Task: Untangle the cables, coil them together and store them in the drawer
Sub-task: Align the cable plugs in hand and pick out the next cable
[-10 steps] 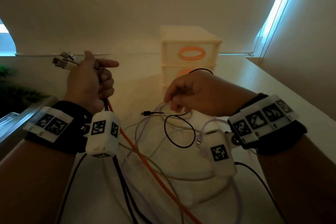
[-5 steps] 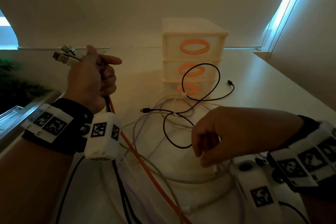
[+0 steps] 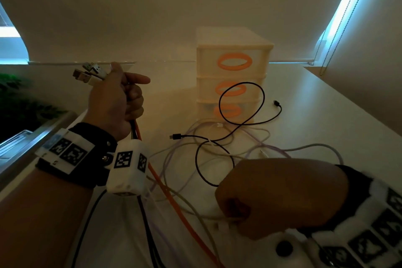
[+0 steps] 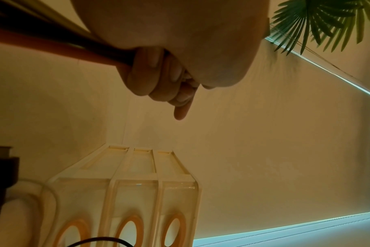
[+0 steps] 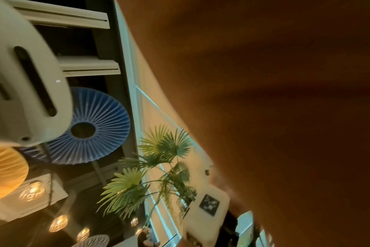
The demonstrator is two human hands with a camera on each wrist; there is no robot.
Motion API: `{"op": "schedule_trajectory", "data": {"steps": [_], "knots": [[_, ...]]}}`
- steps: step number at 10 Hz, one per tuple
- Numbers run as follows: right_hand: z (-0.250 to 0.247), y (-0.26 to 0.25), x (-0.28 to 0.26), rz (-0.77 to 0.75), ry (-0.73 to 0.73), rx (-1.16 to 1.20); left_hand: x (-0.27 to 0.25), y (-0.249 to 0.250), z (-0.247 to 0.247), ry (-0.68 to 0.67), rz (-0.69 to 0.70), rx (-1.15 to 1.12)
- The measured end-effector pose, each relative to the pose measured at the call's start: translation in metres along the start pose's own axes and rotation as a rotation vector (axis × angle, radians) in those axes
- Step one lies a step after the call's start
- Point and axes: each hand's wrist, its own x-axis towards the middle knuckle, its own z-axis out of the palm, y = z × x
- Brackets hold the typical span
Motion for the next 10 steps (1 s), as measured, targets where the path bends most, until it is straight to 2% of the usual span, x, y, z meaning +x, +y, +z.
{"op": "schedule_trajectory", "data": {"steps": [1,2,3,4,6,8,10], "knots": [[-0.116,-0.022,0.040,0.066,0.059,0.098,0.001,0.000,0.000,-0.001,0.002,0.002],[-0.129,-0.015,0.051,0.093,0.037,0.377,0.001,0.000,0.001,0.002,0.008,-0.006],[-0.118,-0.007,0.049,-0.009,-0.004,0.617,0.001,0.001,0.000,0.003,0.016,-0.016],[-0.124,-0.002,0.052,-0.043,0.037,0.657,0.001,0.002,-0.002,0.003,0.018,-0.029],[-0.121,-0.005,0.056,0.015,0.074,0.472,0.002,0.001,-0.002,-0.003,0.018,-0.043],[-0.123,-0.010,0.055,0.021,0.108,0.389,0.001,-0.001,-0.001,-0.007,0.034,-0.040],[-0.119,-0.006,0.059,0.052,0.205,0.325,0.000,0.000,0.000,-0.008,0.040,-0.040]]}}
